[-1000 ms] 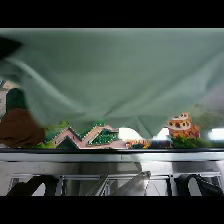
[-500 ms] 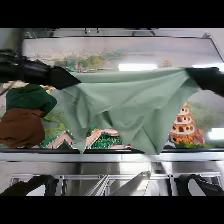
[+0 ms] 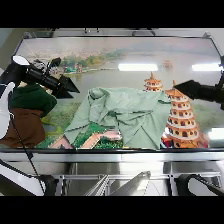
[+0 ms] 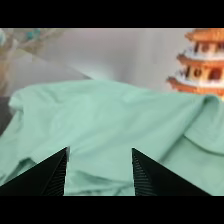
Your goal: Fold the shirts.
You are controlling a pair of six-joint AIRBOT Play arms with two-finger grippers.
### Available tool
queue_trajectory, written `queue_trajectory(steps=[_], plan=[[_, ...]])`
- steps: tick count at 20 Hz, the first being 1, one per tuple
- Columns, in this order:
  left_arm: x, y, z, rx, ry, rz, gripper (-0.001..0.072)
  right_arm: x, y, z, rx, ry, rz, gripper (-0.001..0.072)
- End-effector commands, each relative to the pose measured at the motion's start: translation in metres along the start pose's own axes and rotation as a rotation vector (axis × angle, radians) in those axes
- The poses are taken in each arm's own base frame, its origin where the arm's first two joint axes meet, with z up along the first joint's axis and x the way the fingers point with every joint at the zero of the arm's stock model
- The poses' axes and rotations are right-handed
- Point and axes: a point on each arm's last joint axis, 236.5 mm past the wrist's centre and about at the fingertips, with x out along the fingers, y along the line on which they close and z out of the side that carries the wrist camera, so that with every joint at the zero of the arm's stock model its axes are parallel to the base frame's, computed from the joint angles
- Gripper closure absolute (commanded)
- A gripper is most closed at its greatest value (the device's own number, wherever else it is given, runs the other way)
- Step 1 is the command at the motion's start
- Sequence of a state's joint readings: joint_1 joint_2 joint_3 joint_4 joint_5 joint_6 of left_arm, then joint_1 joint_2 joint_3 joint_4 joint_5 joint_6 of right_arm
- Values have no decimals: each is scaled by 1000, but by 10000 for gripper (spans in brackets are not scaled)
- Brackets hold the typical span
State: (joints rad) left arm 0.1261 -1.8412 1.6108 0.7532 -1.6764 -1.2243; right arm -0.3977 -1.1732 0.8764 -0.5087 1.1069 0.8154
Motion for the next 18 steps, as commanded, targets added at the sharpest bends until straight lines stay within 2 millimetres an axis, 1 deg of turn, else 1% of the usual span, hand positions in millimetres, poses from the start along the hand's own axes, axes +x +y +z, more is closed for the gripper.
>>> queue_trajectory(steps=[1,2,3,5,8,10,12,14,16,17,18], plan=[[5,53,-55,-186,123,85,-5,-10,-39,-75,118,209,-127,268],[9,70,-71,-211,152,147,-5,-3,-40,-92,149,224,-114,267],[15,79,-85,-230,174,177,-5,5,-40,-106,172,235,-99,267],[31,84,-100,-247,196,177,-5,23,-36,-132,216,245,-76,266],[60,86,-108,-219,223,197,-5,56,-19,-155,243,266,-28,267],[76,85,-105,-171,222,223,-5,81,-12,-159,250,259,-29,267],[87,79,-97,-113,216,248,-5,103,-13,-151,243,198,-39,267],[92,75,-87,-72,204,266,4,116,-27,-129,240,122,-83,268],[93,71,-75,-43,188,277,6,122,-39,-105,231,78,-114,268],[93,70,-70,-35,185,278,26,126,-42,-94,230,64,-114,269],[93,71,-66,-32,188,276,132,131,-44,-84,224,56,-111,269]])
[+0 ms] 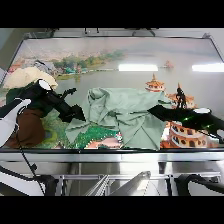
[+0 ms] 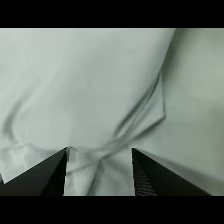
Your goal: Fold the shirts.
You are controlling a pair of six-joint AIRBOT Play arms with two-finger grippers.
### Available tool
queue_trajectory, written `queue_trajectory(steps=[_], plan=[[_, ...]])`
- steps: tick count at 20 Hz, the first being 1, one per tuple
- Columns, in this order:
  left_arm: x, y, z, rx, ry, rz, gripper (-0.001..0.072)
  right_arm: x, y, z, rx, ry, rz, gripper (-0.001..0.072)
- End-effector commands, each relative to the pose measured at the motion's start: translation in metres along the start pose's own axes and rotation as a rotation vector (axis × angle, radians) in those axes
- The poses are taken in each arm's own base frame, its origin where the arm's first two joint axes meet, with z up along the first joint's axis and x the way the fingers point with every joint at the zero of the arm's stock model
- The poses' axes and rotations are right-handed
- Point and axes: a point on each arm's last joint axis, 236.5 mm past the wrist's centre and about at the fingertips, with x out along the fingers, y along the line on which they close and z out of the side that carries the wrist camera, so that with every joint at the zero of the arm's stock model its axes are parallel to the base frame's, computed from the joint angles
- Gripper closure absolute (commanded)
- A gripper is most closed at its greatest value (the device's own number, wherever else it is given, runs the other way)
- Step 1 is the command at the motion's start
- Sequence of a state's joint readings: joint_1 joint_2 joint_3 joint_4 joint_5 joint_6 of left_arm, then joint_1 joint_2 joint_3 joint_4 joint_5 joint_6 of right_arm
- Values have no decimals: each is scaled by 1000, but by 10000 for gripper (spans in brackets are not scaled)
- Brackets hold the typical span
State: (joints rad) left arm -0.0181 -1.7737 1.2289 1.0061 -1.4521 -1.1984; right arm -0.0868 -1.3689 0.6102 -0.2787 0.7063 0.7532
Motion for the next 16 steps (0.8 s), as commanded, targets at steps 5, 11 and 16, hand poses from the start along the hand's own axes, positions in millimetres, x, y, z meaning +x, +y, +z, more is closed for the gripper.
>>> queue_trajectory(steps=[5,11,16], plan=[[-7,-3,22,55,8,14,687,13,32,62,-53,-57,85,692],[-93,-87,13,239,-149,-126,686,-80,126,82,-236,-114,321,694],[-267,-265,-84,717,-648,-545,686,-287,254,106,-627,-594,328,694]])
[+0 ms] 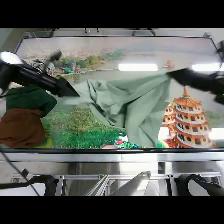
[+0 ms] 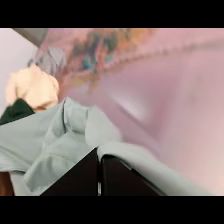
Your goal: Fold the shirts.
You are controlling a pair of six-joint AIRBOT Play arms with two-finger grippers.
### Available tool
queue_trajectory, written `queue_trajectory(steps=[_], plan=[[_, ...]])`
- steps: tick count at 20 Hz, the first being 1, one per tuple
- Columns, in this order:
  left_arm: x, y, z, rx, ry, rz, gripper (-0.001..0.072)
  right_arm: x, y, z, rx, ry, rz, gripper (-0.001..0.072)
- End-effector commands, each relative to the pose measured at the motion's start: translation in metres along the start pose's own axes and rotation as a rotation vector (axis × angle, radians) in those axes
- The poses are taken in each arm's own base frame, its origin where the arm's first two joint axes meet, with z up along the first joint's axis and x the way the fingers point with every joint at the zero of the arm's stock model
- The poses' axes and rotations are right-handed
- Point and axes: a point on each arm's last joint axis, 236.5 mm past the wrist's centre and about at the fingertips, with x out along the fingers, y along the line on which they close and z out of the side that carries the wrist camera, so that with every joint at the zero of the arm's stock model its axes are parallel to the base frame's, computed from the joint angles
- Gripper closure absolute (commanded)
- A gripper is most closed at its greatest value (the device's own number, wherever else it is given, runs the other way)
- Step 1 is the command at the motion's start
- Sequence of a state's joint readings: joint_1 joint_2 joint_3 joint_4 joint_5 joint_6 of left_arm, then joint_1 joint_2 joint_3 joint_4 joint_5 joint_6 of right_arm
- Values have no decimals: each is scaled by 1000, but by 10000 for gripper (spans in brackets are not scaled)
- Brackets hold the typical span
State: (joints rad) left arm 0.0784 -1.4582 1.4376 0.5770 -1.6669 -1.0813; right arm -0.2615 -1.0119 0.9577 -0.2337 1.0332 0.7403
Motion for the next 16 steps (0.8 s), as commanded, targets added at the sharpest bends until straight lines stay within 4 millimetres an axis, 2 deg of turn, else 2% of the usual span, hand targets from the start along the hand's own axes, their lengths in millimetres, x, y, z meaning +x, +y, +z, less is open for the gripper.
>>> queue_trajectory(steps=[1,3,5,6,8,9,10,12,14,16], plan=[[-92,-181,2,403,-346,-257,686,-99,125,77,-346,-278,-12,694],[-129,-245,-22,603,-513,-179,685,-155,192,109,-534,-481,-79,694],[-153,-279,-40,727,-651,17,682,-199,241,129,-664,-647,-152,694],[-161,-292,-47,769,-709,115,682,-211,256,133,-710,-684,-180,694],[-165,-303,-58,804,-746,235,682,-211,261,133,-734,-672,-185,694],[-164,-301,-60,798,-747,260,681,-205,254,132,-721,-640,-176,693],[-164,-287,-58,761,-743,272,681,-194,239,131,-679,-587,-158,693],[-160,-246,-52,628,-714,202,681,-161,190,126,-553,-434,-106,693],[-142,-187,-46,451,-637,108,681,-113,130,108,-396,-242,-19,693],[-104,-116,-40,280,-523,54,679,-54,69,77,-249,-52,35,693]])
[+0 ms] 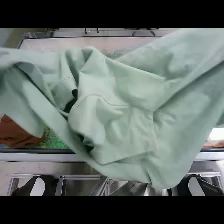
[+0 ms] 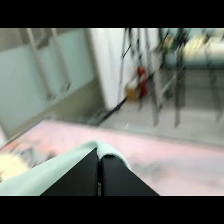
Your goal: Fold the shirts.
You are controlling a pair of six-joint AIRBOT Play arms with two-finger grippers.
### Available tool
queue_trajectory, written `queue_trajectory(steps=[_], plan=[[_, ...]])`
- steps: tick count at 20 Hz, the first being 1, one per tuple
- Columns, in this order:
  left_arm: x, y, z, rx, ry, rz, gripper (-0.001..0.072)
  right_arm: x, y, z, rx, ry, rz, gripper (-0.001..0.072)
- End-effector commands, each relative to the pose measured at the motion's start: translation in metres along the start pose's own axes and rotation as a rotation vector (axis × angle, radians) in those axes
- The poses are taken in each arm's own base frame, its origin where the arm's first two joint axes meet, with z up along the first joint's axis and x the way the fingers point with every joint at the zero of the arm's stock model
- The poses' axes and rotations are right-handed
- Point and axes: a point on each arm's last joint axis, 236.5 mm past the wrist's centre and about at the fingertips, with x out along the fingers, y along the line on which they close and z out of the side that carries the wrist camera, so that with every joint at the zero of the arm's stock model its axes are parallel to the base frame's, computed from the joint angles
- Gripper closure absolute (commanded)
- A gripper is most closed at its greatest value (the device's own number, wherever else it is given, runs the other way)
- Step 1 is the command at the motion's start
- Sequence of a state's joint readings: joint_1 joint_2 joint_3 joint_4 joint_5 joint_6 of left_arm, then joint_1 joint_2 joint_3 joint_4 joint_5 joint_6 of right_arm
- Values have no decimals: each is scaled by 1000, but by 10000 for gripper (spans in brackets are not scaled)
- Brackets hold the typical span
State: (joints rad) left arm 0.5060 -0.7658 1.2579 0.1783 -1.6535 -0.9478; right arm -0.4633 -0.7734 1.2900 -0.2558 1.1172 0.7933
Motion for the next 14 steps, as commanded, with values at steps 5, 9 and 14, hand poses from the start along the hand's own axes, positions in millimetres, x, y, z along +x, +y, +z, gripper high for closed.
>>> queue_trajectory(steps=[5,9,14], plan=[[119,195,-209,-486,388,133,601,149,-128,-266,410,534,11,692],[131,259,-251,-646,526,126,-8,135,-163,-296,546,620,-34,339],[106,313,-246,-677,648,196,-7,31,-184,-322,687,869,-196,339]])
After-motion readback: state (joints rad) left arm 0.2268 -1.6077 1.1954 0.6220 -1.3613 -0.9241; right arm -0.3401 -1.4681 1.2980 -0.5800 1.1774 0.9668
